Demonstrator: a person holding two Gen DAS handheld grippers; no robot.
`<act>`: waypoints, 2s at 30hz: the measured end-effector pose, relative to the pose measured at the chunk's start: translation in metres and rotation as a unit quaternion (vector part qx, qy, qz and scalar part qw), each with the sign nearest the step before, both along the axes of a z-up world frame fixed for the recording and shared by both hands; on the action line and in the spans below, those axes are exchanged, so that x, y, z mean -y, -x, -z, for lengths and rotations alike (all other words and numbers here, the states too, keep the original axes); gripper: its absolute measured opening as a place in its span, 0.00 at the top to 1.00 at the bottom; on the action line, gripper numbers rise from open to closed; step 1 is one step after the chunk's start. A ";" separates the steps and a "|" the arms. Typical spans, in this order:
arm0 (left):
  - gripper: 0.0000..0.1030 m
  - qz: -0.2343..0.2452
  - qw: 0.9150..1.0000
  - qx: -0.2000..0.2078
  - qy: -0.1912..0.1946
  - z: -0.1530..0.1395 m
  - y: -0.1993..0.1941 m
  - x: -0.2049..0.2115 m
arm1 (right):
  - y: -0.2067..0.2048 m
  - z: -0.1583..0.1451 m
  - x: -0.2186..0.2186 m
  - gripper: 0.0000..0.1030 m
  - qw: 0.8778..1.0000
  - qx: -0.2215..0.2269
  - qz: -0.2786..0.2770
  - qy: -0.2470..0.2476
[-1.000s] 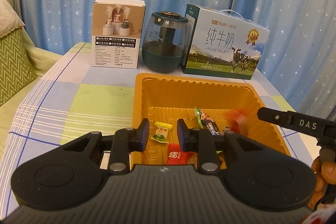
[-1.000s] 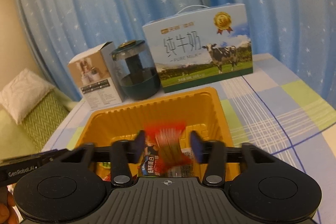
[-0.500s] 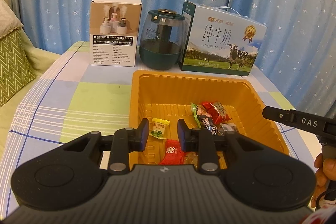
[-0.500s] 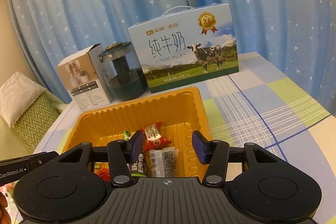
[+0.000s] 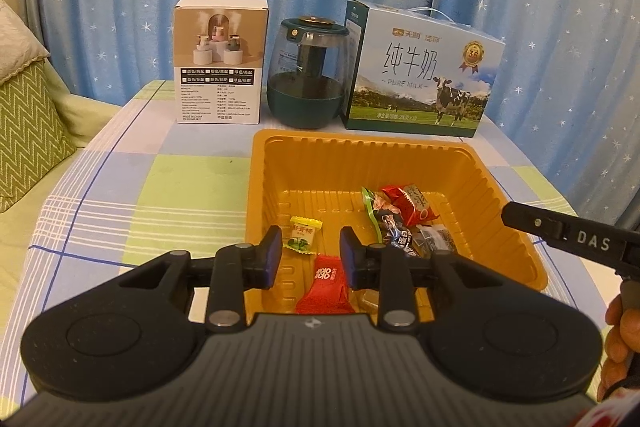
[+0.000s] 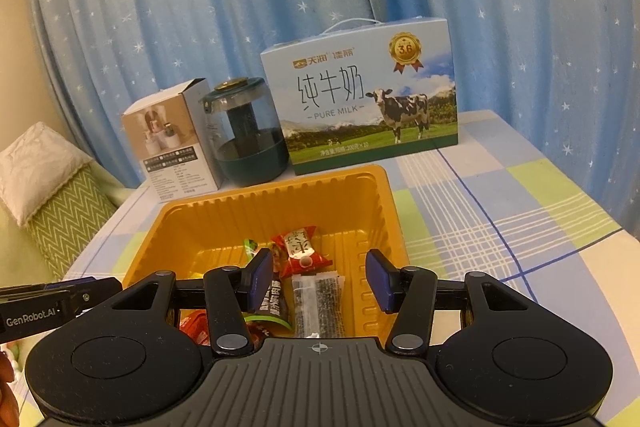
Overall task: Organize snacks
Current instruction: 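Move both tools back toward the remaining red and green candies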
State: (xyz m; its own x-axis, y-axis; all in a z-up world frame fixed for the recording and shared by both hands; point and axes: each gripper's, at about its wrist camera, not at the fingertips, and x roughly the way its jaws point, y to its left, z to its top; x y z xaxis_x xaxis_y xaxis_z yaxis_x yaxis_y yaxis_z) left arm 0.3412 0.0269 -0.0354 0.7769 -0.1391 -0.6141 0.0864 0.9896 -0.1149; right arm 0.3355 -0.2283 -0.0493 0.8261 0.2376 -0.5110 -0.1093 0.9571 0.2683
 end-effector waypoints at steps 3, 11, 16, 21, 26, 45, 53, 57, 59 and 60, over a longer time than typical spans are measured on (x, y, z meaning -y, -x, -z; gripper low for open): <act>0.72 -0.001 1.000 -0.002 -0.001 -0.001 0.006 -0.001 | 0.009 -0.001 0.003 0.50 1.000 -0.001 0.000 -0.002; 0.70 -0.003 1.000 -0.004 -0.001 -0.006 0.030 0.002 | 0.033 -0.004 0.019 0.50 1.000 -0.005 0.013 -0.006; 0.69 -0.005 1.000 -0.003 0.009 -0.009 0.046 0.003 | 0.048 -0.008 0.027 0.50 1.000 -0.002 0.019 -0.006; 0.67 -0.004 1.000 -0.007 0.012 -0.007 0.061 0.005 | 0.062 -0.012 0.037 0.50 1.000 -0.001 0.029 -0.009; 0.67 -0.003 1.000 -0.006 0.013 -0.007 0.077 0.005 | 0.075 -0.016 0.042 0.50 1.000 -0.002 0.031 -0.008; 0.56 0.027 0.999 -0.020 0.019 0.007 0.152 0.022 | 0.151 -0.001 0.039 0.50 0.999 -0.042 0.010 0.000; 0.52 0.048 0.998 -0.040 0.014 0.025 0.184 0.032 | 0.180 0.016 0.034 0.50 0.997 -0.071 -0.002 -0.001; 0.50 0.045 0.998 -0.052 0.015 0.032 0.191 0.029 | 0.185 0.024 0.027 0.49 0.996 -0.086 -0.012 0.001; 0.50 0.043 0.998 -0.054 0.013 0.035 0.193 0.027 | 0.187 0.028 0.023 0.48 0.996 -0.090 -0.018 0.002; 0.49 0.042 0.998 -0.054 0.013 0.035 0.192 0.026 | 0.188 0.029 0.021 0.48 0.996 -0.091 -0.020 0.003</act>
State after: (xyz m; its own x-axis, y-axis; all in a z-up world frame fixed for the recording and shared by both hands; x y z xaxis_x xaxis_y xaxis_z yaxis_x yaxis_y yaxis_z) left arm 0.1492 0.0005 -0.0709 0.6912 -0.2173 -0.6892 0.1546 0.9761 -0.1527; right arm 0.1477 -0.2493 -0.0782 0.7089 0.2654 -0.6535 -0.0974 0.9545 0.2819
